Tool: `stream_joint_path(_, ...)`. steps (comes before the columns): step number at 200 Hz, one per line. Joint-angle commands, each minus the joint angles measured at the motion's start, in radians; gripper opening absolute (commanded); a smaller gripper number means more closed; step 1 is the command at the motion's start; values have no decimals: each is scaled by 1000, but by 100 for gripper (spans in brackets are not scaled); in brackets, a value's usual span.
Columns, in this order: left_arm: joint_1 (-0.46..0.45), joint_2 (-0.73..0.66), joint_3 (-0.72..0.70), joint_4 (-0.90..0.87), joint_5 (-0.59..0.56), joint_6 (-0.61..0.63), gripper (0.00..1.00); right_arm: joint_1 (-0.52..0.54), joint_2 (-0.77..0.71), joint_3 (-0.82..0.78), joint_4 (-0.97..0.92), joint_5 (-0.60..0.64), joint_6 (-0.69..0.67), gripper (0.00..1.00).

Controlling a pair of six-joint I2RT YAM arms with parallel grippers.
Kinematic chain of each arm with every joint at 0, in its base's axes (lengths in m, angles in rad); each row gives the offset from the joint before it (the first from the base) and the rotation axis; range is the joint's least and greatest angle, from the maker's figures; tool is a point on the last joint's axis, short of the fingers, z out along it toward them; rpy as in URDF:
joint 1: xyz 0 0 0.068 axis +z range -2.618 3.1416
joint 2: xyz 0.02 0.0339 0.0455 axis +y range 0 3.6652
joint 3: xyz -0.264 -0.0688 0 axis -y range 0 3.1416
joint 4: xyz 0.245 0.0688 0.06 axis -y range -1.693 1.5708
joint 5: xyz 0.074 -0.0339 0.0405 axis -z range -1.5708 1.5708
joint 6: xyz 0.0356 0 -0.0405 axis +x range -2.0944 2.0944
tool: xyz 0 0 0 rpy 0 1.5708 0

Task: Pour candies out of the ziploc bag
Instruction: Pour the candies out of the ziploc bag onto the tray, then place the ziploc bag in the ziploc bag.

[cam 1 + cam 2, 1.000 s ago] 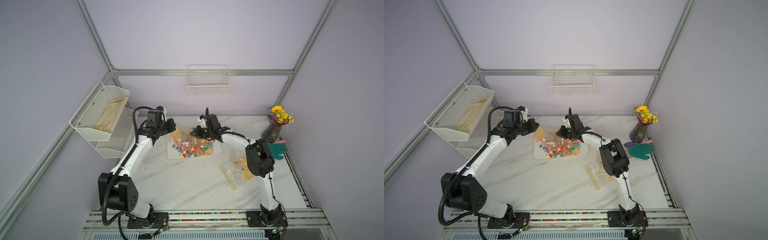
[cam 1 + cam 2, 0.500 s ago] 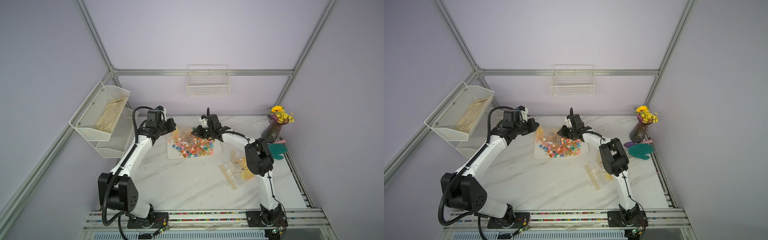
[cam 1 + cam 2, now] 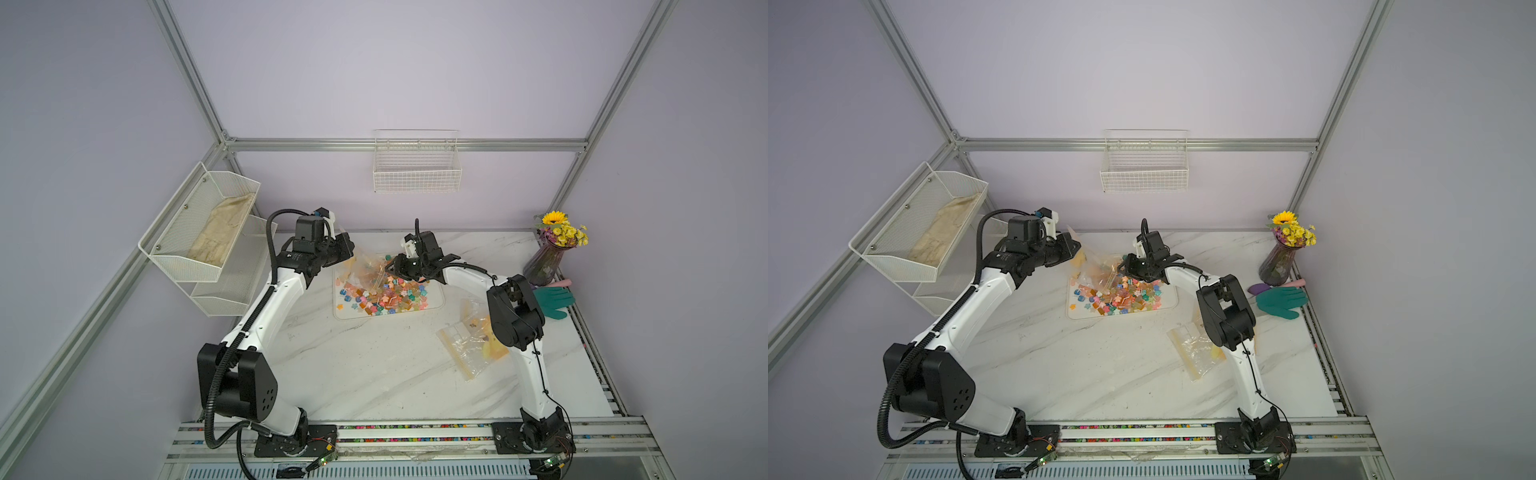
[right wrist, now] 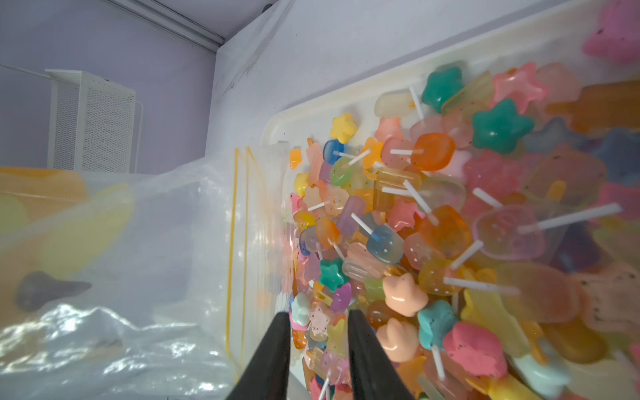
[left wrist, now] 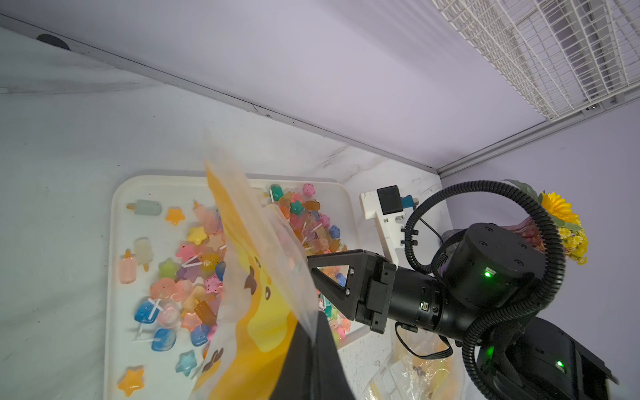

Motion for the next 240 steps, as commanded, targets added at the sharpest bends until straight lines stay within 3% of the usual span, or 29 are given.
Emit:
stream_joint_path(1,-7,5,73,39,20,-15,0,-11,-50,-25,4,6,-10,32)
stream_joint_path(39,-13,12,69,48,63,18,0,-37,-129,-72,11,20,-2,32)
stream_joint_path(83,-35,59,137,-15,150,227,0,-94,-286,-142,8,58,21,35)
stream_joint_path(158,-152,-13,114,-22,-103,842,0,-104,-449,-196,-3,118,-23,46)
stream_joint_path(207,-226,-175,-107,206,-82,1304,0,-104,-479,-201,-1,100,-49,51)
stream_joint_path(240,-277,-216,-179,224,-74,1544,0,-104,-509,-200,2,96,-59,57)
